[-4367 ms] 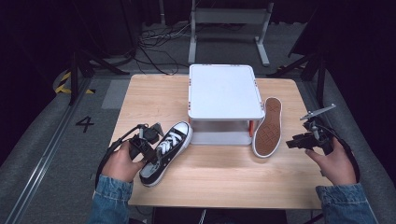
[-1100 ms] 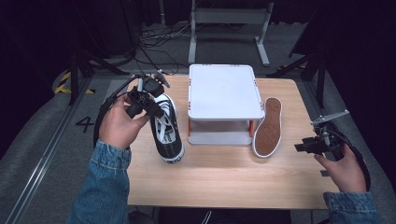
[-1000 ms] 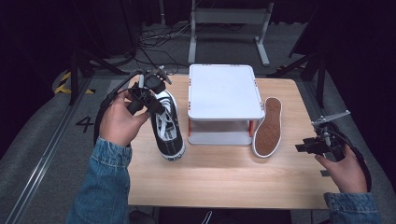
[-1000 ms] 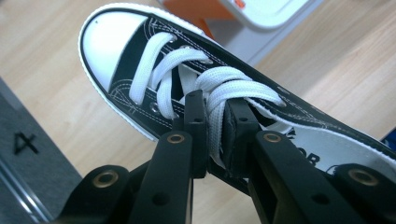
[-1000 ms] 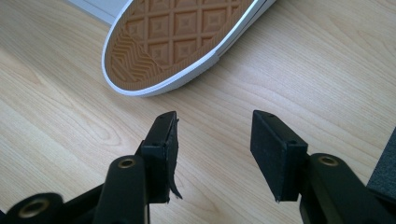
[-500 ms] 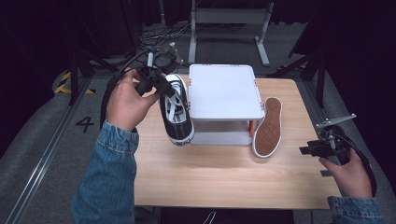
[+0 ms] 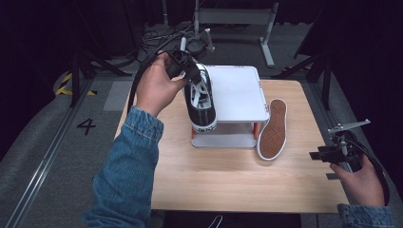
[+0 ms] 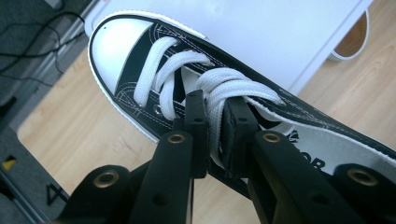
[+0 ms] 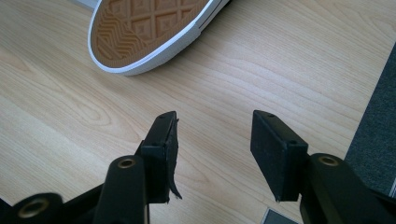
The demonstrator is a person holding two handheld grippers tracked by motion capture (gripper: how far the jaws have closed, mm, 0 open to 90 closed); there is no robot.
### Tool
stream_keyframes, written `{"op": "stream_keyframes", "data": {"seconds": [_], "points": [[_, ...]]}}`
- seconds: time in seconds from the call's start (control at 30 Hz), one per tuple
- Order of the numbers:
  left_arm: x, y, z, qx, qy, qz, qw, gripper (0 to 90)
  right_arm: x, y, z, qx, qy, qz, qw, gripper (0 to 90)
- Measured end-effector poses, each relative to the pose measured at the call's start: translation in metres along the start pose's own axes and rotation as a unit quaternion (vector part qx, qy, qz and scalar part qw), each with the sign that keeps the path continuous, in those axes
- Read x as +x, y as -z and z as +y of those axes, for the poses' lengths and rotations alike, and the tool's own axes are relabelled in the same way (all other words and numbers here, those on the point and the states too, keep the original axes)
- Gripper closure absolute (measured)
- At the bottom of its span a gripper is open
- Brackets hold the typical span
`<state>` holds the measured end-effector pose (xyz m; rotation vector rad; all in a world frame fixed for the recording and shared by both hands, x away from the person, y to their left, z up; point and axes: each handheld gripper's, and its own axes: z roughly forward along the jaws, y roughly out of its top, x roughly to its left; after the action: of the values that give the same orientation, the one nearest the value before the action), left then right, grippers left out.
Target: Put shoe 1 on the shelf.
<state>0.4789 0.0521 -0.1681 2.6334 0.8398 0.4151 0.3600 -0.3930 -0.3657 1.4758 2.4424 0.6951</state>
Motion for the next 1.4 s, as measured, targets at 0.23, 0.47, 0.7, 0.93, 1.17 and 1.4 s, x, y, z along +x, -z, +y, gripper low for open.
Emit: {"op": "stream_keyframes", "data": {"seconds": [0.23, 0.47, 0.7, 0.93, 1.17, 1.4], "points": [[0.006, -0.02, 0.028, 0.01, -0.024, 0.024, 0.9994, 82.8, -0.001, 0.0, -0.001, -0.001, 0.0, 0.001, 1.0, 51.8], [0.012, -0.045, 0.052, 0.011, -0.073, 0.057, 0.9957, 83.0, -0.005, -0.002, -0.005, 0.002, -0.006, 0.004, 1.0, 51.7], [0.016, -0.071, 0.068, 0.021, -0.064, 0.036, 0.9971, 82.9, -0.007, -0.003, -0.01, 0.004, -0.01, 0.005, 0.9999, 51.7], [0.014, -0.083, 0.076, 0.021, -0.069, 0.028, 0.997, 82.8, -0.009, -0.002, -0.012, 0.002, -0.015, 0.005, 0.9999, 51.7], [0.014, -0.091, 0.076, 0.025, -0.058, 0.007, 0.998, 78.6, -0.007, -0.004, -0.009, 0.004, -0.008, 0.007, 0.9999, 51.8], [0.014, -0.066, 0.064, -0.016, -0.035, -0.009, 0.9992, 57.0, -0.006, -0.005, -0.005, 0.002, -0.006, 0.01, 0.9999, 51.7]]}}
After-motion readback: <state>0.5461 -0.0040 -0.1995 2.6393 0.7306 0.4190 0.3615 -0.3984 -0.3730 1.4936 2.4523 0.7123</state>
